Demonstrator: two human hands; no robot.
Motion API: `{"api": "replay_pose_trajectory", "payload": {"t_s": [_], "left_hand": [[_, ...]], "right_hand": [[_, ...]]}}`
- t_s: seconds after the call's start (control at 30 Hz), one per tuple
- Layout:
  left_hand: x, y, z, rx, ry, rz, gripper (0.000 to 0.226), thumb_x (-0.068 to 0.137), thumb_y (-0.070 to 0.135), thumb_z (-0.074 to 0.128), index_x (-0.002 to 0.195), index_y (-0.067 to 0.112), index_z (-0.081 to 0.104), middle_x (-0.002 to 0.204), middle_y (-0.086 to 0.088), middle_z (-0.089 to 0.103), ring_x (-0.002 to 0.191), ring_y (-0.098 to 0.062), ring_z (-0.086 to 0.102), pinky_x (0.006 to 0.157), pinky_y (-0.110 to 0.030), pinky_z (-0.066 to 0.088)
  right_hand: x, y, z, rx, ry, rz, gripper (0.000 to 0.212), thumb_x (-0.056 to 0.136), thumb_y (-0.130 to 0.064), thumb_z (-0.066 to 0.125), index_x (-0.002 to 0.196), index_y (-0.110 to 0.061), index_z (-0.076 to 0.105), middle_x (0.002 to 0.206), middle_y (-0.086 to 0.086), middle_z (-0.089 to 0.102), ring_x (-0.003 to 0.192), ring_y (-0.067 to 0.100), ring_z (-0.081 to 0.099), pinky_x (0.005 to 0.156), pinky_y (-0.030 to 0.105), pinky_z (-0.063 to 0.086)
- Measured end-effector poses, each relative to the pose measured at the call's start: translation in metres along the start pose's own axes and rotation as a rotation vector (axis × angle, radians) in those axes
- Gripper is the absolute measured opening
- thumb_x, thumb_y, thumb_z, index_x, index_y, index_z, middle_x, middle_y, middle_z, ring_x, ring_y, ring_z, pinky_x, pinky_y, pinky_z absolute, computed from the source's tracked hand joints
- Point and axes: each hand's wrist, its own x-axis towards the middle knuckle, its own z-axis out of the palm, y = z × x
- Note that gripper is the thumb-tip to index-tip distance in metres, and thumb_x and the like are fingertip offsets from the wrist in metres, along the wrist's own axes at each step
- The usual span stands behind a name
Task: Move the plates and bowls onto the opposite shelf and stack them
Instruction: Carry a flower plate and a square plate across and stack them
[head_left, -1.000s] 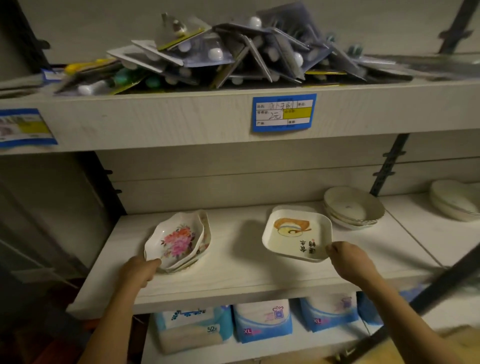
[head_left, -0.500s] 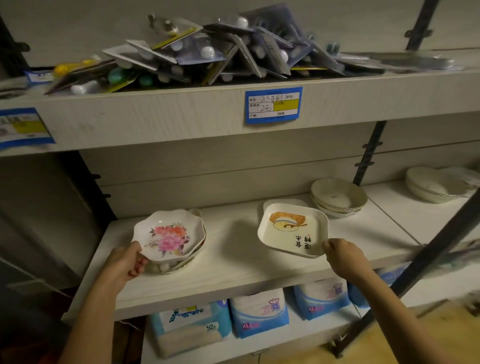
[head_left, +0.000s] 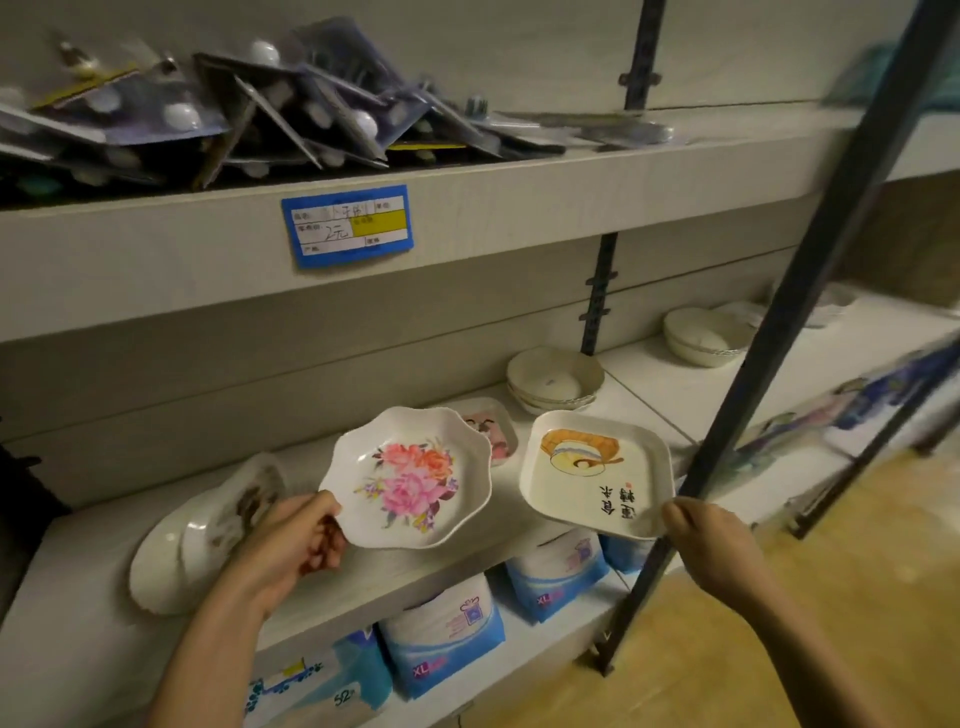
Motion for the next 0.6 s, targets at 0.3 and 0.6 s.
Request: {"api": "replay_pose_trajectory", "payload": {"t_s": [0.3, 0.6], "left_hand": [[0.001, 0.025, 0.138, 0.024, -0.197, 0.031, 0.023, 0.089, 0.002, 0.042, 0.07, 0.002, 0.054, 0.038, -0.003, 0.048, 0.029, -0.009, 0.04, 0.029, -0.015, 0.032], [-0.003, 0.034, 0.313, 0.042, -0.301, 0.052, 0.024, 0.089, 0.003, 0.043, 0.066, 0.0, 0.051, 0.034, -0.003, 0.048, 0.027, -0.011, 0.04, 0.034, -0.015, 0.027]], "right_hand": [[-0.004, 0.096, -0.087, -0.081, 0.11, 0.122, 0.036, 0.097, -0.021, 0.038, 0.064, -0.016, 0.049, 0.062, 0.002, 0.054, 0.058, 0.018, 0.048, 0.053, 0.03, 0.033], [0.022, 0.236, -0.178, -0.131, 0.16, 0.194, 0.04, 0.096, -0.018, 0.04, 0.056, -0.019, 0.038, 0.054, -0.004, 0.043, 0.054, 0.019, 0.041, 0.051, 0.032, 0.027]]}}
